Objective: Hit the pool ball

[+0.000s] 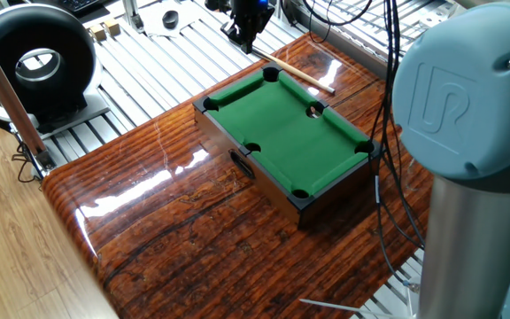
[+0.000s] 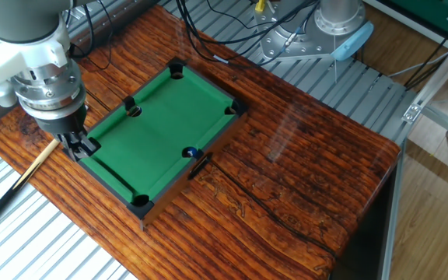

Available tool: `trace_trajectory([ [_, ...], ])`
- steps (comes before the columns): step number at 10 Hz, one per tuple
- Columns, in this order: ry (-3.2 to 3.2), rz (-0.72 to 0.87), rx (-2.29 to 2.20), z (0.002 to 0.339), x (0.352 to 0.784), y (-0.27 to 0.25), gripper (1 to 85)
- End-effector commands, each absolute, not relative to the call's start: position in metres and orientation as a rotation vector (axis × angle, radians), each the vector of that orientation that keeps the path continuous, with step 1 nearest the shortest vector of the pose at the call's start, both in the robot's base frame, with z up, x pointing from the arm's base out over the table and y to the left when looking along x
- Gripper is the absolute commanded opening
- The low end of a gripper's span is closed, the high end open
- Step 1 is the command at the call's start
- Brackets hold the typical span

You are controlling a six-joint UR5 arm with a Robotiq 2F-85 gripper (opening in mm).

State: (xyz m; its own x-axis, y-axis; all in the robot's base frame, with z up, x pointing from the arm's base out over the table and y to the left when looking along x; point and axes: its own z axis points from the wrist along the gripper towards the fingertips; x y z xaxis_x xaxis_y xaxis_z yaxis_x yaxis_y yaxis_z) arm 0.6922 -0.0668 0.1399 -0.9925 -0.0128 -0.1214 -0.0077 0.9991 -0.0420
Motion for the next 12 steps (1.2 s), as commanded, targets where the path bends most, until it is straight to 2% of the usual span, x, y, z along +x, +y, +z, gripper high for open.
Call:
trace_trajectory([
  [1,3.024,-0.034,-0.019,0.1404,0.6912,-0.0631,1.0],
  [12,3.047,-0.05,-0.061,0.1359,0.6888,-0.0651,1.0],
])
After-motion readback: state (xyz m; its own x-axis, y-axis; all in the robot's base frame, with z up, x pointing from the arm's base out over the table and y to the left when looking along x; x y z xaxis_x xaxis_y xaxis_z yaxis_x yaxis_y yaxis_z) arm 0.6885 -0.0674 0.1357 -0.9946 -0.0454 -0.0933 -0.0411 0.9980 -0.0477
